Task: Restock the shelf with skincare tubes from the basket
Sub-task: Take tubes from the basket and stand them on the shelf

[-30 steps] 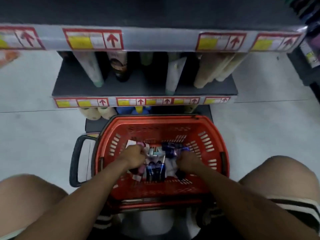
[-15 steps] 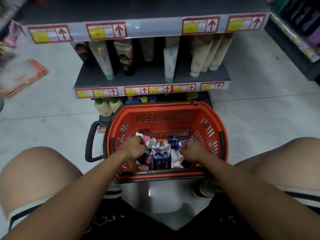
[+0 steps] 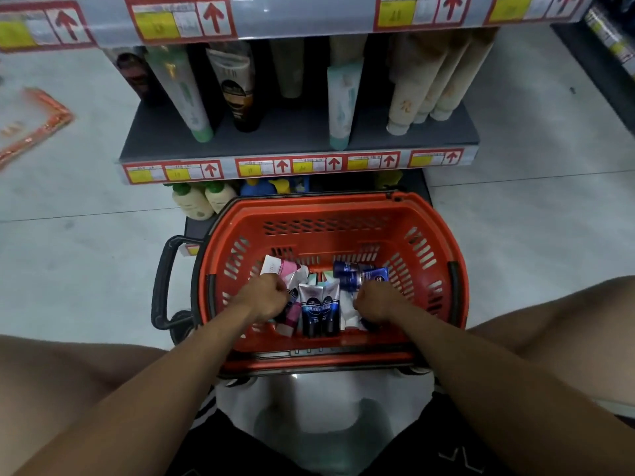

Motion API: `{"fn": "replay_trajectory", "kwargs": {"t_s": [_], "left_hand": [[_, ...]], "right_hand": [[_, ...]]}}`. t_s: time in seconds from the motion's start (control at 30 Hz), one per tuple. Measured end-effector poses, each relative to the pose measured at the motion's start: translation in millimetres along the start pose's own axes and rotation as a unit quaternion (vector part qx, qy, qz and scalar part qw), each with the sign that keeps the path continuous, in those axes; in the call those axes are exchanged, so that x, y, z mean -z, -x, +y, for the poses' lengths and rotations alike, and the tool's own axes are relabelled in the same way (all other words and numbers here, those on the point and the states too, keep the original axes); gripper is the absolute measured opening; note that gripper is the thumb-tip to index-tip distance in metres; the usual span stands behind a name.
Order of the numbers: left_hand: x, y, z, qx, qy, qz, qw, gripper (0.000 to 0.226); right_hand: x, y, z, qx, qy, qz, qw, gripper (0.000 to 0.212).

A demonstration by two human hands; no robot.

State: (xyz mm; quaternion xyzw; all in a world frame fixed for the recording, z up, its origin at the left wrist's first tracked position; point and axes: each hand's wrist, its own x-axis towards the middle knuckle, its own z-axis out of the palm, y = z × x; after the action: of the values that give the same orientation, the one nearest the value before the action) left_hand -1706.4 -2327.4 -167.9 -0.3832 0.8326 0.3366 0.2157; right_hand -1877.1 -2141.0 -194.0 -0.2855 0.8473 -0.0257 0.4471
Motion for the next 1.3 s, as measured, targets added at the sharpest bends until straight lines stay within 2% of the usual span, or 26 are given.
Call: {"fn": "replay_trajectory", "kwargs": {"t_s": [0.13,0.33,0.6,0.77,0.83,0.9,0.97,1.07,1.2,1.3], "left_hand": [[-0.9,-16.7,-6.6,0.02,-0.01,-0.029,0.999,0.02],[1.1,-30.2,-1.9,0.026,-0.008,-0.016,1.0,0.026],[-28.3,-57.9,-14.3,0.054,-0.049,-0.046,0.996,0.026],[-50.3,-77.0,-28.7,0.081,-0.031,-0.041,0.995,0.05],[-61.4,-84.7,-36.2,0.08,-0.031,-0.035,0.996,0.068],[-72.9,-90.9,-42.1,0.099,-0.018,-0.02,0.995,0.08],[-80.7,-93.7,-41.6,0.121,-0.004,-0.002,0.993,0.08],[-92.2,-101.7,-41.4,0.141,-0.008,0.003,0.99,0.075],[-105.8,-104.1,-48.3,0.116,-0.055,0.045,0.991,0.075],[-116.5,-103.8,-52.9,0.094,-0.059,0.074,0.991,0.071]], "right_hand": [[4.3,-25.3,1.1,-0.004,0.023,-0.034,0.999,0.029],[14.7,-45.3,-10.8,-0.012,0.025,-0.003,1.0,0.034],[-21.7,-56.3,9.4,-0.043,0.001,-0.032,0.999,0.034],[-35.6,-69.0,17.7,-0.08,-0.073,-0.044,0.993,0.033],[-42.2,-77.4,20.3,-0.105,-0.114,-0.039,0.987,0.032],[-44.9,-83.5,19.3,-0.131,-0.175,-0.03,0.975,0.032],[-50.2,-97.9,16.0,-0.145,-0.238,-0.025,0.96,0.032],[-57.7,-126.3,15.4,-0.233,-0.377,0.003,0.897,0.046],[-70.0,-164.2,22.9,-0.242,-0.399,0.015,0.884,0.09],[-60.6,-172.3,6.3,-0.314,-0.419,0.037,0.851,0.081]]}}
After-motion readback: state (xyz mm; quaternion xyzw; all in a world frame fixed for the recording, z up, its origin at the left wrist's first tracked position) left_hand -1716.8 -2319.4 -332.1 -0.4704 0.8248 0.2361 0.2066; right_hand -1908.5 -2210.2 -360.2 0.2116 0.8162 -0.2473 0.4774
